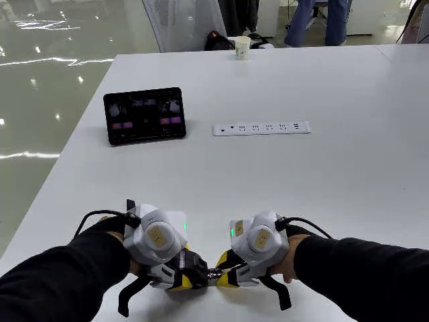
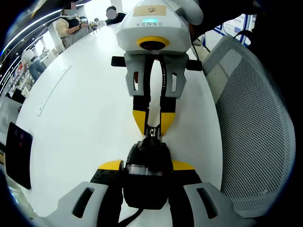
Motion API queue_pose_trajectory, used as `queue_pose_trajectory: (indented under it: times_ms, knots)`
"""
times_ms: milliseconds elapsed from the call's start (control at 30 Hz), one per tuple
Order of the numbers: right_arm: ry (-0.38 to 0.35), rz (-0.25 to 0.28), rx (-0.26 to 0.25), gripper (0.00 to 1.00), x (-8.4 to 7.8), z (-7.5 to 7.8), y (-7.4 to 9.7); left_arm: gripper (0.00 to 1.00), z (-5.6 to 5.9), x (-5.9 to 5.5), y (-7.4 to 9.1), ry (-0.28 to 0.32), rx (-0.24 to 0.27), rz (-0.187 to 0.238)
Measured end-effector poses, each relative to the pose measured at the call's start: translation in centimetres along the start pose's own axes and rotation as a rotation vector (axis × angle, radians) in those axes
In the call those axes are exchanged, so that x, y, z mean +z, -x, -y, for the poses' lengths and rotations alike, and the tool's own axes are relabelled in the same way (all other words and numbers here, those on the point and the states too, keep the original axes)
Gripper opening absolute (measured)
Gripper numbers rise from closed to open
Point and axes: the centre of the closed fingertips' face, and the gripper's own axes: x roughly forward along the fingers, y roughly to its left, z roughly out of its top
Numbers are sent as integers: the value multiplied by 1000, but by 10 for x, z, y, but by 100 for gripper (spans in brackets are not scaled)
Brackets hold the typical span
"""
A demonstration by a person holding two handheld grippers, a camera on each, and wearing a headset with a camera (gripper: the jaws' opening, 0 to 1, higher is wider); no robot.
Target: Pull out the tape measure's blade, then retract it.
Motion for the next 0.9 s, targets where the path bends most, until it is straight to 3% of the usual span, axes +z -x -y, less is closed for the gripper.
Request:
queue_pose_trajectory:
  times_ms: [900]
  knots:
    - [1,-6,-1,10,-16,-3,12,31,1,0,-1,3,3,4]
